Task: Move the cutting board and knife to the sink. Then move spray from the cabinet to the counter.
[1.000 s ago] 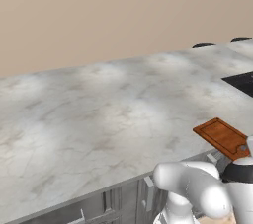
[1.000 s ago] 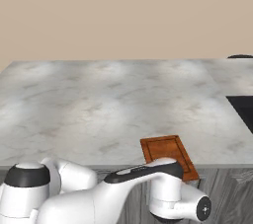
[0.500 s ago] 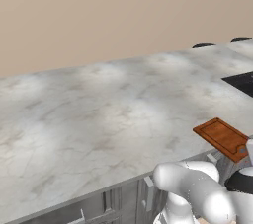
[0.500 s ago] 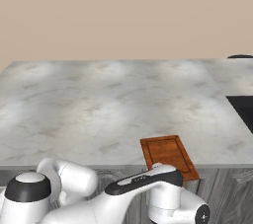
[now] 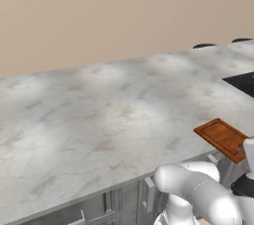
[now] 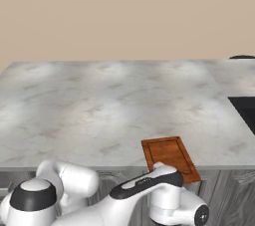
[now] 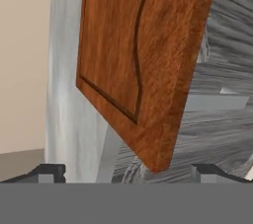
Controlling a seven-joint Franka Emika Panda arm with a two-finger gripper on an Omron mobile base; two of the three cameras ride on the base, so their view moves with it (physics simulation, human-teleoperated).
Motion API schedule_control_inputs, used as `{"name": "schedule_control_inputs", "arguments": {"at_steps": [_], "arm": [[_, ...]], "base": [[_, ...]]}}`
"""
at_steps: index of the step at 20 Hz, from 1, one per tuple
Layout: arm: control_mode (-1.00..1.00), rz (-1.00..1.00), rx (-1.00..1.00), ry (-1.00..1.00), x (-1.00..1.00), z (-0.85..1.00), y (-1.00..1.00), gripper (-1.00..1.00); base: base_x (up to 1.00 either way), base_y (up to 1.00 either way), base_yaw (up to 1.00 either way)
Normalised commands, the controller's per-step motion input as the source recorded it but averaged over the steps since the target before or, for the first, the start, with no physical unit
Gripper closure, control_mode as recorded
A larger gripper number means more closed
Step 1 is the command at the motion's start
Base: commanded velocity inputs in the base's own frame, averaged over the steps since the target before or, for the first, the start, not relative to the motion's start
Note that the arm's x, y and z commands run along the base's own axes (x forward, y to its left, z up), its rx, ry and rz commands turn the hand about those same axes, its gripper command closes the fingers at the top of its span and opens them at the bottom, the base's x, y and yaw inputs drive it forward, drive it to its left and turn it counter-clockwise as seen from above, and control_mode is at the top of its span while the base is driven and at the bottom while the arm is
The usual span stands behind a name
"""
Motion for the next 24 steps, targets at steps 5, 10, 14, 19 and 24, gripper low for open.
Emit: {"name": "schedule_control_inputs", "arguments": {"at_steps": [5, 10, 14, 19, 24], "arm": [[-1.0, 0.0, 0.0, 0.0, 0.24, -0.11, -0.08, -1.0], [-1.0, 0.0, 0.0, 0.0, 0.04, -0.31, -0.37, -1.0], [-1.0, 0.0, 0.0, 0.0, 0.0, -0.19, -0.42, -1.0], [-1.0, 0.0, 0.0, 0.0, 0.04, -0.09, -0.19, -1.0], [-1.0, 0.0, 0.0, 0.0, 0.08, -0.01, 0.0, -1.0]], "base": [[0.0, 0.0, 0.0], [0.0, 0.0, 0.0], [0.0, 0.0, 0.0], [0.0, 0.0, 0.0], [0.0, 0.0, 0.0]]}}
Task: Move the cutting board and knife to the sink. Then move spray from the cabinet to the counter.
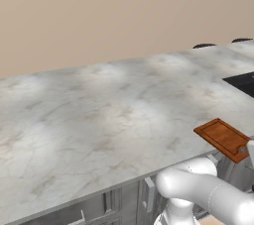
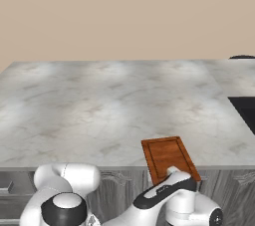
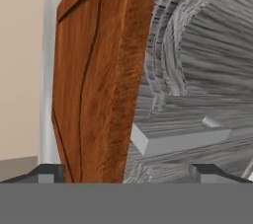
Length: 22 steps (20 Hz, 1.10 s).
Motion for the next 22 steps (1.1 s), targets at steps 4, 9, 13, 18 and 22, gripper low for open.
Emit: {"name": "schedule_control_inputs", "arguments": {"at_steps": [4, 9, 13, 18, 22], "arm": [[-1.0, 0.0, 0.0, -0.05, 0.1, 0.0, 0.02, -1.0], [-1.0, 0.0, 0.0, -0.05, 0.07, 0.0, 0.19, -1.0], [-1.0, 0.0, 0.0, -0.03, 0.08, 0.0, 0.29, -1.0], [-1.0, -0.02, 0.0, -0.01, 0.16, 0.0, 0.41, 1.0], [-1.0, -0.01, 0.0, 0.0, 0.05, 0.0, 0.13, 1.0]], "base": [[0.0, 0.0, 0.0], [0.0, 0.0, 0.0], [0.0, 0.0, 0.0], [0.0, 0.0, 0.0], [0.0, 0.0, 0.0]]}}
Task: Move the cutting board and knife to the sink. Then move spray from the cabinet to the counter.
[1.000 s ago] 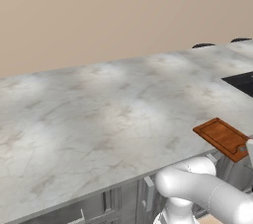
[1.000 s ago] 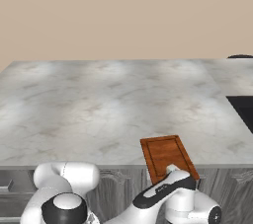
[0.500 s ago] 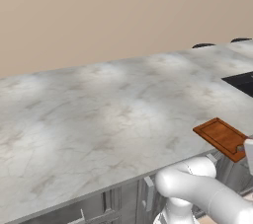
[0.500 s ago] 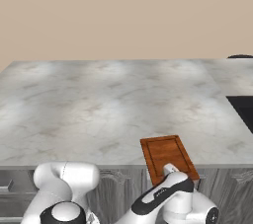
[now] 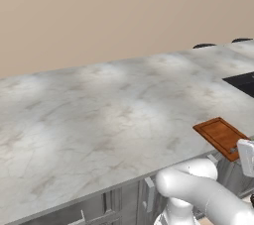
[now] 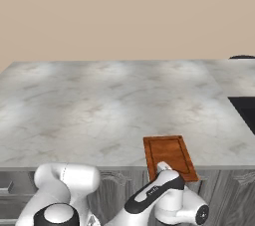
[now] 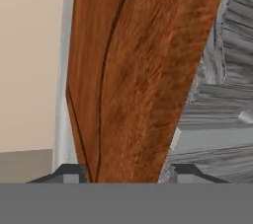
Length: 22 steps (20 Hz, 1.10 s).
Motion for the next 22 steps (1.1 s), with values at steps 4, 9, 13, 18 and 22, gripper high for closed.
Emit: {"name": "schedule_control_inputs", "arguments": {"at_steps": [4, 9, 13, 18, 22], "arm": [[-1.0, 0.0, 0.0, 0.0, 0.0, 0.0, 0.0, 1.0], [-1.0, -0.02, 0.01, -0.16, -0.12, 0.63, 0.0, 1.0], [-1.0, -0.07, 0.0, -0.26, -0.11, 1.0, 0.06, 1.0], [-1.0, -0.07, 0.0, -0.31, -0.01, 1.0, 0.32, 1.0], [-1.0, -0.07, -0.01, -0.28, 0.0, 1.0, 0.66, 1.0]], "base": [[0.0, 0.0, 0.0], [0.0, 0.0, 0.0], [0.0, 0.0, 0.0], [0.0, 0.0, 0.0], [0.0, 0.0, 0.0]]}}
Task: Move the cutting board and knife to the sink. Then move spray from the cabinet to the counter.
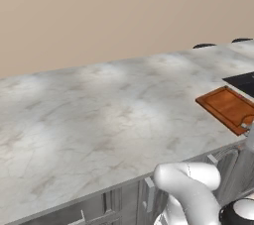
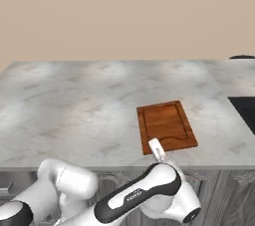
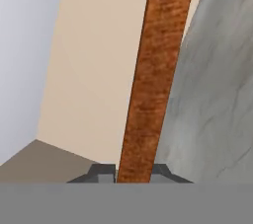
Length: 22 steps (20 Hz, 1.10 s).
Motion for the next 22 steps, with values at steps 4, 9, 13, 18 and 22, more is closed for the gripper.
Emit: {"name": "schedule_control_inputs", "arguments": {"at_steps": [4, 9, 13, 18, 22], "arm": [[-1.0, -0.07, -0.16, -0.05, 0.0, 1.0, 0.85, 1.0], [-1.0, -0.01, -0.35, 0.22, 0.0, 0.98, 0.62, 1.0], [-1.0, 0.0, -0.41, 0.33, 0.0, 0.58, 0.61, 1.0], [-1.0, 0.0, -0.13, 0.14, 0.02, 0.04, 0.2, 1.0], [-1.0, 0.0, -0.03, 0.0, -0.21, 0.0, -0.19, 1.0]], "base": [[0.0, 0.0, 0.0], [0.0, 0.0, 0.0], [0.0, 0.0, 0.0], [0.0, 0.0, 0.0], [0.0, 0.0, 0.0]]}}
